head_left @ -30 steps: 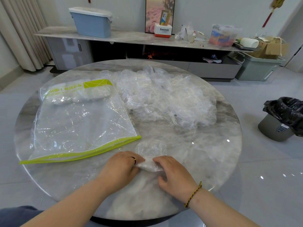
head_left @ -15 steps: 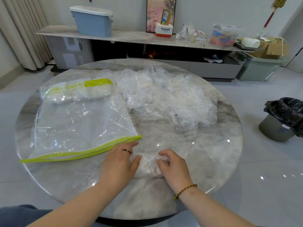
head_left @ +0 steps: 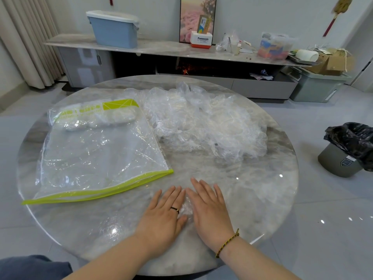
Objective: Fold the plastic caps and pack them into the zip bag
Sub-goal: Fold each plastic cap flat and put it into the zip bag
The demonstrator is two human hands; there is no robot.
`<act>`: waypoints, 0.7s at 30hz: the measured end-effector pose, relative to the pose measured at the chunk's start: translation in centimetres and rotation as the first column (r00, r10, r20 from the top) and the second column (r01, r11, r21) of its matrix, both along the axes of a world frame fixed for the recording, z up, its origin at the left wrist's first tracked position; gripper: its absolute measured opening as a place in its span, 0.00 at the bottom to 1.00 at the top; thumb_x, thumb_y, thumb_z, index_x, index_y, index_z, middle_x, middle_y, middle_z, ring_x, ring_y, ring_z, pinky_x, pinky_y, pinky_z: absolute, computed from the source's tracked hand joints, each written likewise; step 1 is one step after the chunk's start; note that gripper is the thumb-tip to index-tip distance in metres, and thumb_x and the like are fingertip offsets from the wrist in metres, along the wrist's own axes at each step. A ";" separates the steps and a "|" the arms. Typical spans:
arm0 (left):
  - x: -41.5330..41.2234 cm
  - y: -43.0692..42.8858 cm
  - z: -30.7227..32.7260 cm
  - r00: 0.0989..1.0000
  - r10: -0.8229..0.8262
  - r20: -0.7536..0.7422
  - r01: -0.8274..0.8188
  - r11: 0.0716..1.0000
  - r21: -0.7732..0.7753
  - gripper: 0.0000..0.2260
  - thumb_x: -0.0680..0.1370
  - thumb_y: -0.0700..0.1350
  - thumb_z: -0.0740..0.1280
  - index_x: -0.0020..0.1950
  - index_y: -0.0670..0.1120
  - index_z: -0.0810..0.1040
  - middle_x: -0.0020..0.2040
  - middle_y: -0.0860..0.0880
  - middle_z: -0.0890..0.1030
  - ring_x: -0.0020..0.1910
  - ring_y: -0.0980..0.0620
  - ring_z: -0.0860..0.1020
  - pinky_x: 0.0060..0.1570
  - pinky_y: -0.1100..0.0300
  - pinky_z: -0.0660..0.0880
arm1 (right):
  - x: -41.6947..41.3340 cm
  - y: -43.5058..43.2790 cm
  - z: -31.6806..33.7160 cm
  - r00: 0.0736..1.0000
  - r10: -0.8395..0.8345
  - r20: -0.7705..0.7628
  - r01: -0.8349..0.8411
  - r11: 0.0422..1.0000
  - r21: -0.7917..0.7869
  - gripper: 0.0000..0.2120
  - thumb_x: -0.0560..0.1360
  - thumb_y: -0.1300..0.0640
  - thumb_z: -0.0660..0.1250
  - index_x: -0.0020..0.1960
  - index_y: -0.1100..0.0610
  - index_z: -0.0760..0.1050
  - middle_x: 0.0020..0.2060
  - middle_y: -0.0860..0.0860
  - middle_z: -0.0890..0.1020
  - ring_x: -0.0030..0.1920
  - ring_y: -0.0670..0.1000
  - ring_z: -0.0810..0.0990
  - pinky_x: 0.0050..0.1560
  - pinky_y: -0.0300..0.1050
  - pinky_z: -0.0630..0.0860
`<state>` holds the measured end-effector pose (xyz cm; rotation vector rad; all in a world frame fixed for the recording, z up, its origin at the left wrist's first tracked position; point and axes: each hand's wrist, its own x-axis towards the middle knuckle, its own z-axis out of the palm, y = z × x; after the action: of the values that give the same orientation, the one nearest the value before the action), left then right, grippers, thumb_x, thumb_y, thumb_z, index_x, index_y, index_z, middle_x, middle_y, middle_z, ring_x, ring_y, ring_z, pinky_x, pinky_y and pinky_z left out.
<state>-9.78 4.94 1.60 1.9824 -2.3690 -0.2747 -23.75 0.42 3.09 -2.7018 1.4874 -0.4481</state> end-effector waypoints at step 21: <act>0.7 -1.9 1.7 0.877 0.289 -0.385 -0.296 0.954 0.041 0.11 0.76 0.48 0.65 0.56 0.52 0.70 0.43 0.57 0.71 0.47 0.54 0.72 0.44 0.65 0.66 | -1.6 -1.8 2.6 0.964 -0.233 -0.129 0.262 0.919 0.296 0.20 0.76 0.39 0.55 0.58 0.52 0.71 0.58 0.47 0.73 0.61 0.51 0.67 0.60 0.44 0.60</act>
<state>-9.04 3.01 3.29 2.0144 -1.7992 -0.5662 -25.39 -1.39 5.65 -2.3307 1.7641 -0.0814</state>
